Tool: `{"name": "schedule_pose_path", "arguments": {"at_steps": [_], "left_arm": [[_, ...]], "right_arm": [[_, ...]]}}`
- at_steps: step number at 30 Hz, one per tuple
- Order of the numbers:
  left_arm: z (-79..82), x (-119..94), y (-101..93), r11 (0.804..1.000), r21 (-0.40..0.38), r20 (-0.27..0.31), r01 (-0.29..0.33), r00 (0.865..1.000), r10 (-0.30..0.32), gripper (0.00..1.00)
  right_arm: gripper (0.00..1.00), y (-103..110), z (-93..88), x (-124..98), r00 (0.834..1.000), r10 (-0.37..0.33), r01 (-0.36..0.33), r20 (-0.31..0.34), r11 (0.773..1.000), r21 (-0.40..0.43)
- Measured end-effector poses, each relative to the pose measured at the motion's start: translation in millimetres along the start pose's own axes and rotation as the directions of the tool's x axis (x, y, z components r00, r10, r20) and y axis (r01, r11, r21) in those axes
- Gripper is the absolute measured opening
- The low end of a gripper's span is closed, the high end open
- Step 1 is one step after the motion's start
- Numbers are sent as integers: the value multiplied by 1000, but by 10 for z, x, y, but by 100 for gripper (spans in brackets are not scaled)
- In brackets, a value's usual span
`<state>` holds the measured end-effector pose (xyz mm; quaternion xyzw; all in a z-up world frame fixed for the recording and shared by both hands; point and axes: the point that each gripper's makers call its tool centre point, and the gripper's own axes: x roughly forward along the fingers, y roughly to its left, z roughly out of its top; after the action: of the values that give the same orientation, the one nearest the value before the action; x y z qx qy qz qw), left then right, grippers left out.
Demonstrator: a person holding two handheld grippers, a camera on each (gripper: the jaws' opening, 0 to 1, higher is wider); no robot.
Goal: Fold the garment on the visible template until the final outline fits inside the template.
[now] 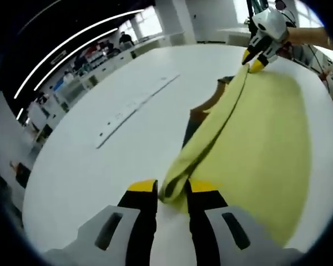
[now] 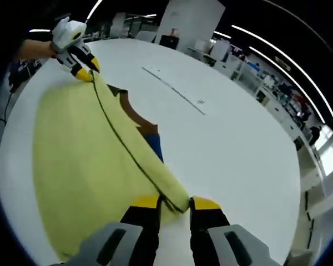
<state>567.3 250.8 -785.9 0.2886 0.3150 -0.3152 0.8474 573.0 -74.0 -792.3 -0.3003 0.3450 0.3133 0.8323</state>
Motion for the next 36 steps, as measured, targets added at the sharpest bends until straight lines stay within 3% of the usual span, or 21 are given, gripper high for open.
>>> {"name": "schedule_pose_path", "arguments": {"at_steps": [4,8,11,14,16,17,18,20,22,31,36], "left_arm": [[-12,-7,71,999,-23,1,-29,1000,29,4],[90,-38,112,997,-67,49,-30,998,33,2],[112,-45,210,985,-162,57,-65,995,76,2],[108,-9,263,941,-331,64,-71,993,97,3],[62,16,317,912,-397,41,-107,990,134,4],[38,25,332,907,-405,28,-119,989,142,4],[25,44,344,893,-432,24,-125,988,150,4],[16,59,372,857,-501,33,-122,987,160,5],[9,52,380,835,-538,41,-114,986,160,6],[-37,-102,348,806,-589,92,-58,986,138,26],[-58,-248,246,831,-556,114,-23,988,104,34]], "right_arm": [[5,-62,-18,6,1000,-26,26,-2,999,31],[1,-162,69,-45,997,-69,67,29,995,75],[1,-236,130,-46,994,-91,78,61,978,192],[1,-296,107,10,991,-114,88,64,944,318],[2,-355,77,46,989,-142,111,50,910,399],[2,-355,78,56,988,-144,110,49,897,428],[2,-354,66,73,988,-146,108,44,871,478],[0,-374,43,108,989,-145,105,41,858,503],[2,-371,24,107,989,-146,109,32,850,515],[26,-293,62,-22,994,-90,44,54,821,570],[36,-178,73,-126,997,-33,-11,64,816,577]]}}
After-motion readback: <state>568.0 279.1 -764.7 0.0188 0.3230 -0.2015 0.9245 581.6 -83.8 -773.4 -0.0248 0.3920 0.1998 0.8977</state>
